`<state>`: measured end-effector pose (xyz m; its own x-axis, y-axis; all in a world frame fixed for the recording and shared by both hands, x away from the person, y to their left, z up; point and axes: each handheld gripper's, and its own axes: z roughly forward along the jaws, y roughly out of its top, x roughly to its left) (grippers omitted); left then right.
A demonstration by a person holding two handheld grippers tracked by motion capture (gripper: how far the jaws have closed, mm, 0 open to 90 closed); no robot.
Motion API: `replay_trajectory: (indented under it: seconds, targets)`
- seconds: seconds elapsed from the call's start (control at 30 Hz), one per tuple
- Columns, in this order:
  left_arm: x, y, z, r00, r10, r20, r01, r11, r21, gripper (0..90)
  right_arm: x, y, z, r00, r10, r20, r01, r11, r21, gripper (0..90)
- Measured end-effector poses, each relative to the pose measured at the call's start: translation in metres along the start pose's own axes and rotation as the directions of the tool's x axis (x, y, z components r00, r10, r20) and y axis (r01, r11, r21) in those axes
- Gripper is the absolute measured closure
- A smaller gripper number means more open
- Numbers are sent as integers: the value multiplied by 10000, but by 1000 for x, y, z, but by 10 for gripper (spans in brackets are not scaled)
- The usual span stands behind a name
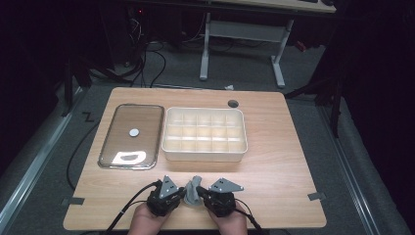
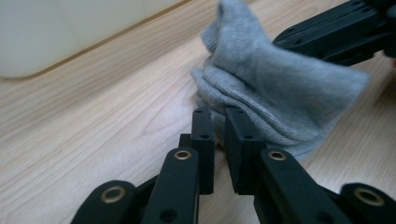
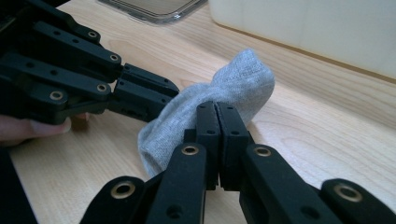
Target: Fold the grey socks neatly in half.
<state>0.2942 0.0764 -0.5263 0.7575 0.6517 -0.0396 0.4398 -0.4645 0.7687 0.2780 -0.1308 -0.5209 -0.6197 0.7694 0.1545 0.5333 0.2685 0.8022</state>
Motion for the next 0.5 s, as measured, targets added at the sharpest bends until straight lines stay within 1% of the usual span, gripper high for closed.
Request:
replay_trajectory:
  seconds: [0.07, 0.13, 0.2, 0.27, 0.5]
  targets:
    - [-2, 3, 2, 10000, 20, 60, -20, 10000, -39, 821, -5, 1, -1, 10000, 19, 87, -18, 10000, -81, 888]
    - [-5, 4, 4, 9999, 54, 120, -54, 10000, -59, 822, -6, 2, -2, 9999, 48, 118, -46, 9999, -112, 886]
    - [-7, 4, 5, 9999, 130, 83, -130, 9999, -31, 822, -7, 3, -4, 9999, 97, 126, -95, 9998, -182, 883]
    - [-9, 5, 6, 9998, 167, 112, -167, 9999, -3, 822, -6, 4, -6, 9999, 69, 89, -66, 9996, -279, 882]
    - [-16, 7, 9, 9992, 359, 154, -359, 9994, -1, 828, -4, 4, -6, 9999, -25, 124, 28, 9996, -271, 880]
